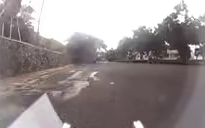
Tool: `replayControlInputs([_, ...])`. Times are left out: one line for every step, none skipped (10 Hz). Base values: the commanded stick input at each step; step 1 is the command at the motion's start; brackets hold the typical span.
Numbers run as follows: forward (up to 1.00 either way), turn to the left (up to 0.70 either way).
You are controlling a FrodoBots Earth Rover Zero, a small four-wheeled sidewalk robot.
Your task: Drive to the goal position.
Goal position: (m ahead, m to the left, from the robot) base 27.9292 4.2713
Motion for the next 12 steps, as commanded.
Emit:
replayControlInputs([1.00,-0.18])
replayControlInputs([1.00,0.00])
replayControlInputs([1.00,0.00])
replayControlInputs([1.00,0.00])
replayControlInputs([1.00,0.00])
replayControlInputs([1.00,0.00])
replayControlInputs([1.00,0.00])
replayControlInputs([1.00,-0.15])
replayControlInputs([1.00,-0.07])
replayControlInputs([1.00,0.00])
replayControlInputs([1.00,-0.14])
replayControlInputs([1.00,-0.06])
